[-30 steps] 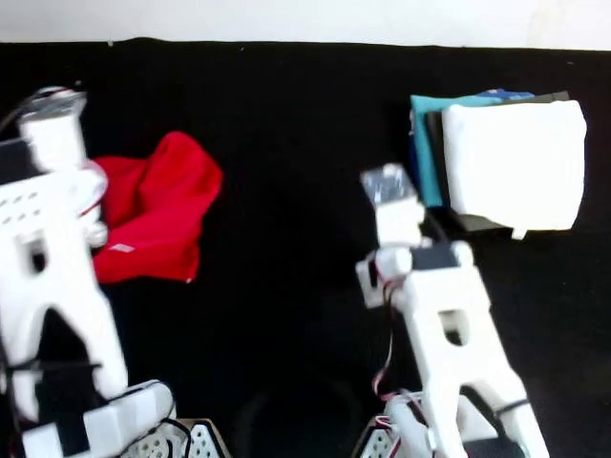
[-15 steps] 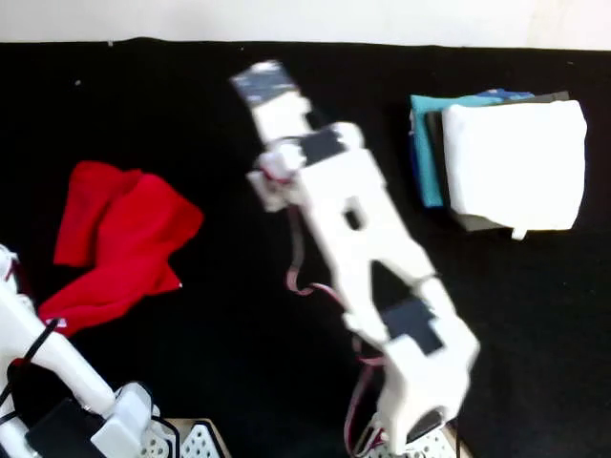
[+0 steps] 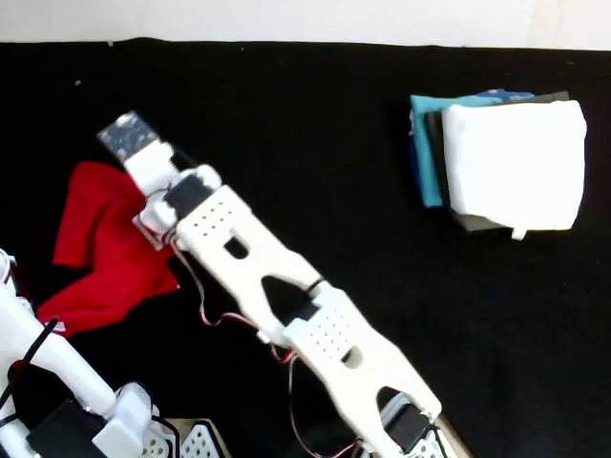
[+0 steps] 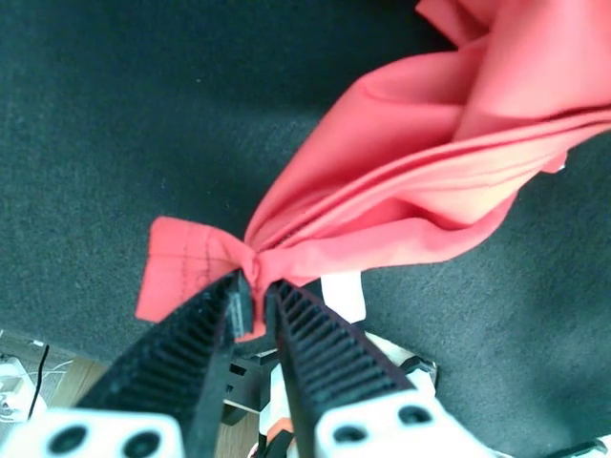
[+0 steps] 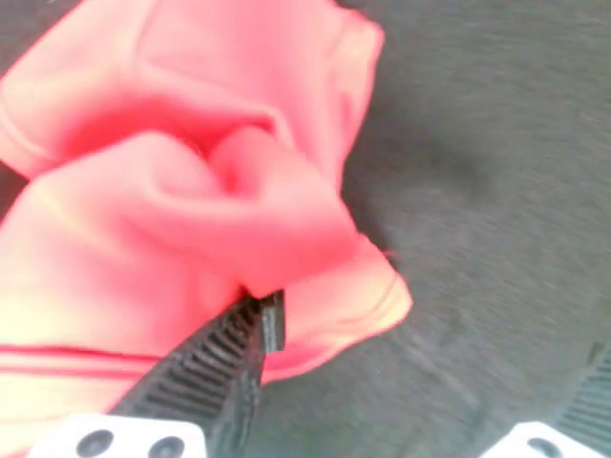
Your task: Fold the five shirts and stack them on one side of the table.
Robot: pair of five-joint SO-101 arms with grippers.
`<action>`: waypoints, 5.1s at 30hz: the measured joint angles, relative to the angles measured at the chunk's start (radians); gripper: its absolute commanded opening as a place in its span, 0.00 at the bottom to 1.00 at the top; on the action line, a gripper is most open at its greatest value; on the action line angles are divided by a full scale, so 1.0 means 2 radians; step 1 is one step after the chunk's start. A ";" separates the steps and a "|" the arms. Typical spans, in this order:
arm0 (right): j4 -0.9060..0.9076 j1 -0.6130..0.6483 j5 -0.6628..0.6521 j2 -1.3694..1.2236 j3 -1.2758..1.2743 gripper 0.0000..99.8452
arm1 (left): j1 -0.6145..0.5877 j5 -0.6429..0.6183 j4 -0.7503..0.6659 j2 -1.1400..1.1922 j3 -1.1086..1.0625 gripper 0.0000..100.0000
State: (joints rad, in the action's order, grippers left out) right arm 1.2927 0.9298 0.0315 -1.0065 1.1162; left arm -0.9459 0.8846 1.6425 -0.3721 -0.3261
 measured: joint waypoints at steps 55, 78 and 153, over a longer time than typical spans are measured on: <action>0.186 -0.358 -0.120 0.309 0.271 0.01 | 0.278 -0.224 -0.037 -0.008 0.422 0.01; 0.068 -0.177 -0.120 0.182 0.206 0.01 | 0.216 -0.222 0.005 -0.008 0.129 0.01; 0.158 -0.121 -0.074 -0.005 -0.081 0.00 | 0.087 -0.177 -0.212 -0.008 -0.020 0.01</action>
State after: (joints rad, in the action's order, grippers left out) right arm 1.6088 0.6874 -0.1174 -1.0173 0.9551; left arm -0.7710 0.5301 1.2190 -0.3874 -0.3659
